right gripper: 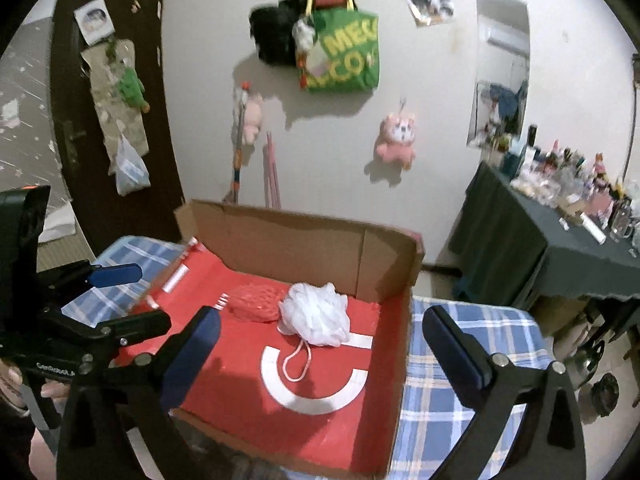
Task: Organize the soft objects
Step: 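Withdraw both open tools from the box back over the table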
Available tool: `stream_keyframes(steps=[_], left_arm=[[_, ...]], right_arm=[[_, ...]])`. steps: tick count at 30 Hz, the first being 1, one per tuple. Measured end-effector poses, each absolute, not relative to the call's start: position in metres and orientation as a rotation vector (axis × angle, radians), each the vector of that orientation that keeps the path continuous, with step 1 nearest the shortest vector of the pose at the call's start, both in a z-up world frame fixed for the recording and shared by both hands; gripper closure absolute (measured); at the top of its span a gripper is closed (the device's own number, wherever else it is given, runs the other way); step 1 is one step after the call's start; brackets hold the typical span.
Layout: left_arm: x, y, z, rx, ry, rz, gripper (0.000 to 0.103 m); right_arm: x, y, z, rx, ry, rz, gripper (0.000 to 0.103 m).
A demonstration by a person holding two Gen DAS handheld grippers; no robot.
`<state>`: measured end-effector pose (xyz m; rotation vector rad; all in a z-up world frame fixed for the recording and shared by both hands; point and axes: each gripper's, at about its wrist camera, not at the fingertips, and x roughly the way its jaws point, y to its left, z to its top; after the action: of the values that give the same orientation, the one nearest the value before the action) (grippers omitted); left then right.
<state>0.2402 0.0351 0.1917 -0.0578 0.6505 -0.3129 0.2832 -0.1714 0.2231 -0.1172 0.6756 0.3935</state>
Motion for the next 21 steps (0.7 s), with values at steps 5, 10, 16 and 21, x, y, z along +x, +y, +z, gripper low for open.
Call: stream_keyframes(steps=[5,10,16,21], left_arm=[[0.185,0.028,0.214,-0.034,0.505,-0.296,0.003],[0.135,0.026,0.222,-0.036,0.386,-0.258,0.000],[0.079,0.022,0.216,-0.030,0.285,-0.223,0.000],[0.038,0.018,0.203,-0.043,0.245,-0.209,0.000]], right_arm=[[0.226,-0.184,0.251,-0.110,0.551,0.382,0.000],[0.174,-0.197,0.265,-0.071,0.462,0.366,0.000],[0.100,-0.204,0.264,-0.093,0.333,0.339,0.000],[0.051,-0.207,0.252,-0.083,0.273,0.318,0.000]])
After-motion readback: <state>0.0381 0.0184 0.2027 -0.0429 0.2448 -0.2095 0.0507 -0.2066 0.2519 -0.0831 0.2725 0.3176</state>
